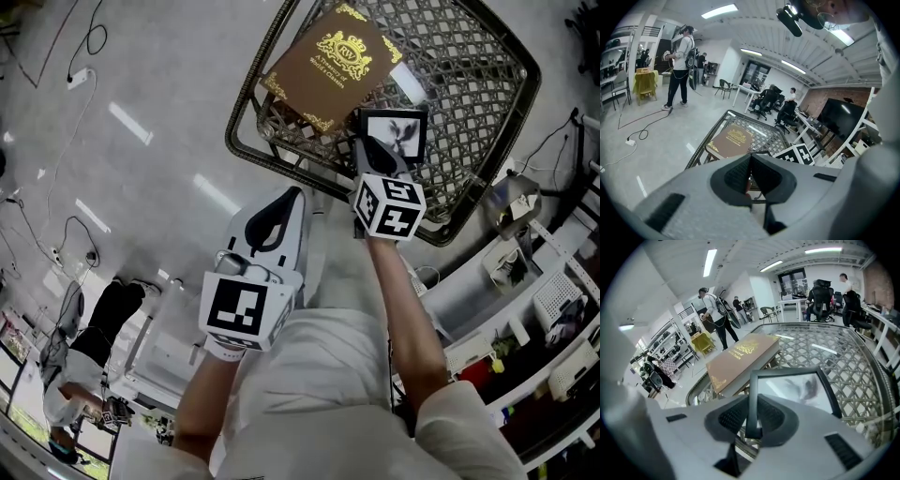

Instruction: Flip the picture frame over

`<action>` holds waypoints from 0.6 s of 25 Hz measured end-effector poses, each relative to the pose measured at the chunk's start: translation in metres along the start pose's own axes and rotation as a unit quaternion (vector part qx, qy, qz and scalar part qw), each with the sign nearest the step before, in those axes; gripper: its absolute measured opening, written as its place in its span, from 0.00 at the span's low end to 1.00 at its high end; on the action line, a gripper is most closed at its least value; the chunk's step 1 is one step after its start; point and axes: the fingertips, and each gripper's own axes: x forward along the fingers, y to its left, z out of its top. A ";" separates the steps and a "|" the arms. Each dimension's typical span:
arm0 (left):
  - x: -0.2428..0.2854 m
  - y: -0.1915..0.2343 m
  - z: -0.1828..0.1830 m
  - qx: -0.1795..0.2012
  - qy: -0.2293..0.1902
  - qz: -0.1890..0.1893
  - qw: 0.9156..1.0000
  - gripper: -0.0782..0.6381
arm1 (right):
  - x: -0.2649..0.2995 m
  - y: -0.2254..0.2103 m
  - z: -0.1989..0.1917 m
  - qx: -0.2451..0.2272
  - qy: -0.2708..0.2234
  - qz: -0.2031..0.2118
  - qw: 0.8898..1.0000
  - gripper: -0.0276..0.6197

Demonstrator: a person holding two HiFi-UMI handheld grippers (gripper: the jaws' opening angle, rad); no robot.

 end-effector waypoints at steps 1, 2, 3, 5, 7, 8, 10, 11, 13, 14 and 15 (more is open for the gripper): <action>0.000 -0.001 0.001 0.001 -0.001 0.000 1.000 0.14 | -0.003 0.000 0.002 0.003 -0.004 0.005 1.000 0.16; 0.000 -0.002 0.001 0.001 -0.001 0.000 1.000 0.14 | -0.006 0.001 0.003 0.007 -0.007 0.011 1.000 0.16; 0.001 -0.003 0.001 0.001 -0.001 -0.001 1.000 0.14 | -0.008 0.002 0.005 0.011 -0.009 0.018 1.000 0.16; 0.002 -0.005 0.001 0.000 -0.001 -0.001 1.000 0.14 | -0.013 0.004 0.007 0.021 -0.014 0.036 0.999 0.16; 0.003 -0.007 0.001 0.003 0.000 -0.001 1.000 0.14 | -0.017 0.006 0.009 0.028 -0.019 0.054 0.998 0.16; 0.003 -0.008 0.001 0.004 0.000 -0.001 1.000 0.14 | -0.019 0.006 0.010 0.031 -0.022 0.060 0.997 0.16; 0.005 -0.009 0.002 0.006 -0.001 0.000 1.000 0.14 | -0.023 0.007 0.013 0.035 -0.028 0.072 0.996 0.16; 0.005 -0.009 0.003 0.006 -0.001 0.001 1.000 0.14 | -0.026 0.007 0.015 0.037 -0.031 0.079 0.996 0.16; 0.006 -0.011 0.002 0.006 -0.002 0.002 1.000 0.14 | -0.031 0.009 0.018 0.044 -0.038 0.092 0.994 0.16; 0.006 -0.013 0.002 0.006 -0.002 0.002 1.000 0.15 | -0.034 0.010 0.020 0.050 -0.042 0.098 0.993 0.16; 0.007 -0.014 0.003 0.007 -0.002 0.002 1.000 0.14 | -0.037 0.011 0.022 0.057 -0.047 0.106 0.992 0.16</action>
